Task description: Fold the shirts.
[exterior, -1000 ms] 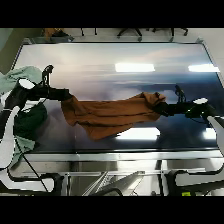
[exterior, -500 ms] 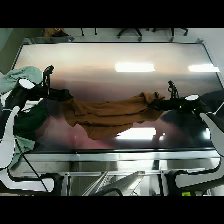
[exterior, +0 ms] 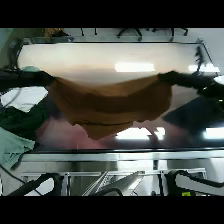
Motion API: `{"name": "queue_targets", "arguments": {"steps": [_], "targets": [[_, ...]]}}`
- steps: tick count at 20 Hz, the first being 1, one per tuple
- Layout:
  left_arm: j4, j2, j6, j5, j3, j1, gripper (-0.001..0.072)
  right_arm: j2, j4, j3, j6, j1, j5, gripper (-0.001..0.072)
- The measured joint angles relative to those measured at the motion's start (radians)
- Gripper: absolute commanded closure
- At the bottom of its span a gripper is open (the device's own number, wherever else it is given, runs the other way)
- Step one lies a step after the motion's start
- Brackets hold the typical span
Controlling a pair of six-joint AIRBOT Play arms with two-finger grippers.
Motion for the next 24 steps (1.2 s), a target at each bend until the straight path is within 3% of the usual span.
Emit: {"name": "queue_targets", "arguments": {"steps": [7, 12, 15, 18, 21, 24], "targets": [[-0.004, 0.341, -0.022, -0.034, 0.419, 0.185, 0.0696, 0.316, 0.006, 0.371, 0.000, -0.074, -0.019, 0.0695], [-0.019, 0.366, -0.025, -0.029, 0.578, 0.251, 0.0696, 0.381, -0.052, 0.408, 0.031, -0.087, -0.010, 0.0695], [-0.097, 0.282, -0.020, -0.037, 0.502, 0.235, 0.0696, 0.327, -0.056, 0.303, 0.045, -0.082, 0.005, 0.0694], [-0.092, 0.117, 0.018, 0.027, 0.370, 0.120, 0.0696, 0.211, -0.038, 0.136, 0.035, -0.050, -0.014, 0.0693], [-0.038, -0.147, 0.045, 0.157, 0.315, -0.033, 0.0696, 0.037, -0.032, -0.012, 0.006, -0.005, -0.108, 0.0693], [-0.011, -0.462, 0.047, 0.250, 0.419, -0.140, 0.0690, -0.169, -0.021, -0.071, -0.014, 0.023, -0.210, 0.0669]]}}
